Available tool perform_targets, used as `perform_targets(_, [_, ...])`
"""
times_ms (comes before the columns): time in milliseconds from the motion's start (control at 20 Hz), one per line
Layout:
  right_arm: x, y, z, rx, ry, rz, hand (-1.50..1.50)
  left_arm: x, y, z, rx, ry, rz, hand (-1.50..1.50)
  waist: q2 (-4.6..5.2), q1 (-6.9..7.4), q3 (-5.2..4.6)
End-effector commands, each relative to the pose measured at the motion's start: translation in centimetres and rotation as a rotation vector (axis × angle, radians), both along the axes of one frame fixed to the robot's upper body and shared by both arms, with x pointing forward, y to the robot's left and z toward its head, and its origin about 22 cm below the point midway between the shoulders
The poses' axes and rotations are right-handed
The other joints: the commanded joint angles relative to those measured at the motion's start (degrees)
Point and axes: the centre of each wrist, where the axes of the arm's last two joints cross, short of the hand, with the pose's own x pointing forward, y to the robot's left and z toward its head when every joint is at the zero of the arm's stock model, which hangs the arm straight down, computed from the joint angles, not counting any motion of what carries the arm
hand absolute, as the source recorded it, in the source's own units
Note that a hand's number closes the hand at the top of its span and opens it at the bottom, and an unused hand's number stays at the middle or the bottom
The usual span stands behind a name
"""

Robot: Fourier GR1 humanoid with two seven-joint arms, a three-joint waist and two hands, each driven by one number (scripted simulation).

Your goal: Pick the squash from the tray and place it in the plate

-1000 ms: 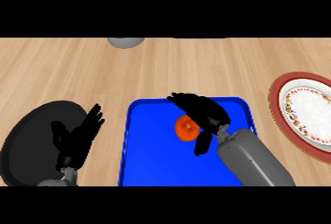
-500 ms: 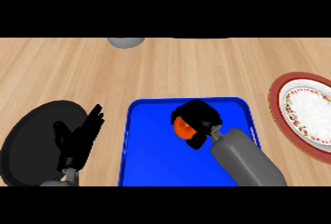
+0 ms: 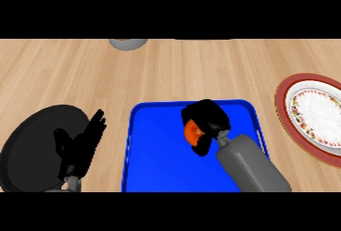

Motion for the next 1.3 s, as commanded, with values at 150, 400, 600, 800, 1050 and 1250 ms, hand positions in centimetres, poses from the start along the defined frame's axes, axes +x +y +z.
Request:
perform_targets(150, [-0.5, -1.7, -0.5, 0.097, -0.088, -0.726, 1.50, -0.8, 0.3, -0.8, -0.011, 0.068, 0.041, 0.00, -0.29, -2.03, -0.25])
perform_targets(400, [-2.8, 0.9, 3.6, 0.273, -0.462, -0.843, 1.50, -1.3, 0.2, -0.9, 0.004, 0.071, 0.023, 0.00, -0.75, -1.35, -0.30])
perform_targets(600, [-5.0, 2.7, 5.3, 0.396, -0.562, -0.983, 1.50, -0.9, 0.6, -1.1, 0.005, 0.066, 0.019, 0.00, -0.30, -0.69, -0.30])
perform_targets(800, [-5.7, 0.8, 7.1, 0.484, -0.649, -1.134, 1.50, -0.7, 0.1, -0.5, 0.003, 0.062, -0.001, 0.00, -0.08, -0.73, -0.25])
perform_targets(1050, [-5.9, -2.8, 6.4, 0.544, -0.730, -1.243, 1.50, -1.3, -0.2, -0.7, -0.006, 0.051, -0.014, 0.00, 0.25, -0.09, -0.21])
perform_targets(1250, [-6.1, -6.6, 7.8, 0.652, -0.825, -1.278, 1.50, -0.5, 0.4, -0.9, -0.011, 0.051, 0.003, 0.00, 0.36, -0.18, -0.22])
